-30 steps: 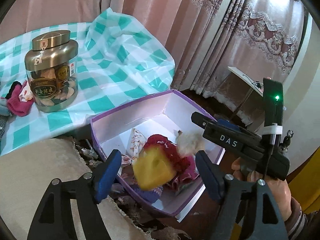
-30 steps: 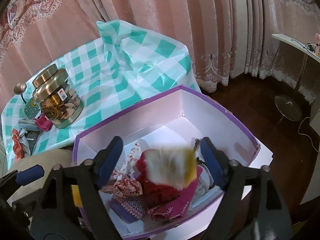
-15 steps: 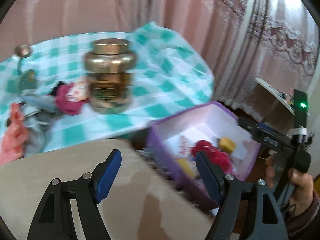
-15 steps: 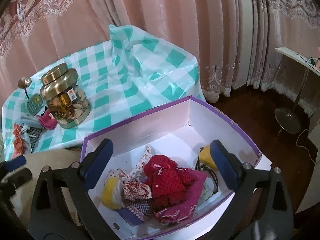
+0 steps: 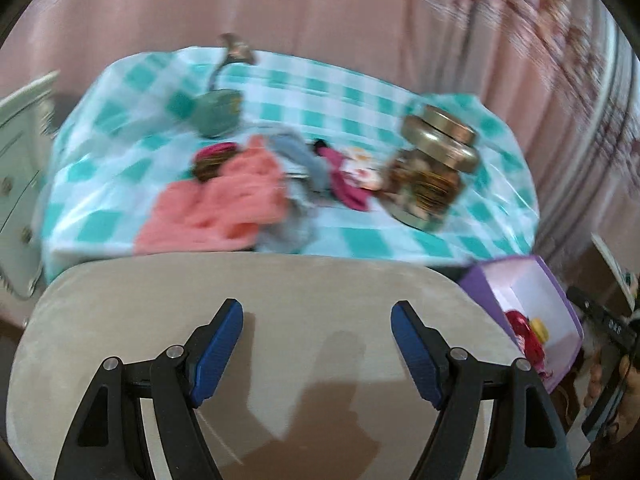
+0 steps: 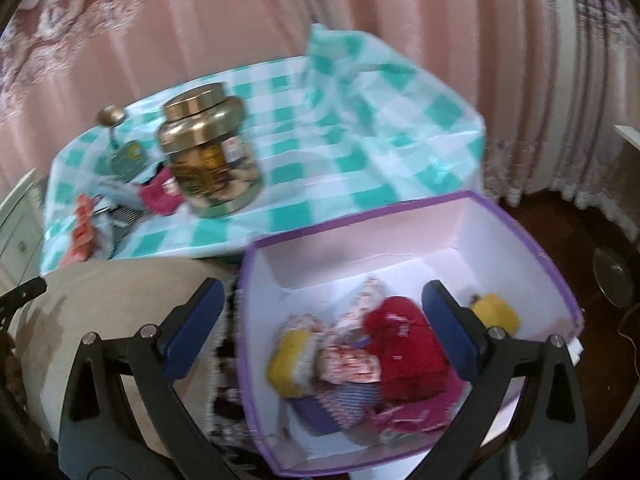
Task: Organize soft objects
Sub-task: 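Move both open tools back over the soft items on the table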
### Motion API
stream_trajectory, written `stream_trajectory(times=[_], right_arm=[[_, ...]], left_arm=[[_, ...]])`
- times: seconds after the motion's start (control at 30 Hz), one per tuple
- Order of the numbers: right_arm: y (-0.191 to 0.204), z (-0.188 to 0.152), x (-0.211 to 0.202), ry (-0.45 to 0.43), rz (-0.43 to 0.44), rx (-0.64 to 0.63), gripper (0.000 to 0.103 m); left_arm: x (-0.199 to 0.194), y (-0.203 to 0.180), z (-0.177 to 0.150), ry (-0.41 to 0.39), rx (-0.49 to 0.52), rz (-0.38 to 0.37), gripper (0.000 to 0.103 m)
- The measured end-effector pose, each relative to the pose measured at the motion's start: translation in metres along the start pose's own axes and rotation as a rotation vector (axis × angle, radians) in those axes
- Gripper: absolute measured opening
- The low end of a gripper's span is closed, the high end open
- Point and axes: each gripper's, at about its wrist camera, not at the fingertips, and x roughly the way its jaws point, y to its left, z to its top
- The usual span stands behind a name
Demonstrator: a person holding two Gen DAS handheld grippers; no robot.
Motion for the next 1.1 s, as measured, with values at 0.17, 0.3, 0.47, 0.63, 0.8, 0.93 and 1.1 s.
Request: stream_trajectory(times=[0.17, 0.3, 0.47, 0.63, 0.8, 0.93, 1.1], right_arm=[[0.032, 0.004, 0.008, 0.028, 0.065, -0.044, 0.100], [0.055, 0.008, 0.015, 0.042, 0.094, -0.079, 0.100], [0.087, 0.012, 0.029, 0.069, 0.149, -0.117, 0.100], [0.115, 0.016, 0.045, 0.085, 0.196, -0.144, 0.100], [0.140, 0.022, 0.061, 0.103, 0.235, -0.171, 0.100], [0.157, 0.025, 0.068, 0.114, 0.256, -0.206, 0.100], [0.173, 0.027, 0.078, 0.136, 0.277, -0.252, 0.100]], left_arm=[[-0.008, 0.042, 0.003, -0.014, -0.056, 0.036, 0.077], [-0.008, 0.057, 0.007, -0.010, -0.054, 0.038, 0.077], [0.007, 0.071, 0.019, 0.033, -0.076, 0.002, 0.077], [0.028, 0.080, 0.041, 0.077, -0.067, 0.001, 0.077], [0.054, 0.093, 0.061, 0.118, -0.089, -0.021, 0.074], [0.077, 0.098, 0.077, 0.151, -0.090, -0.045, 0.074], [0.109, 0.102, 0.092, 0.207, -0.094, -0.062, 0.074]])
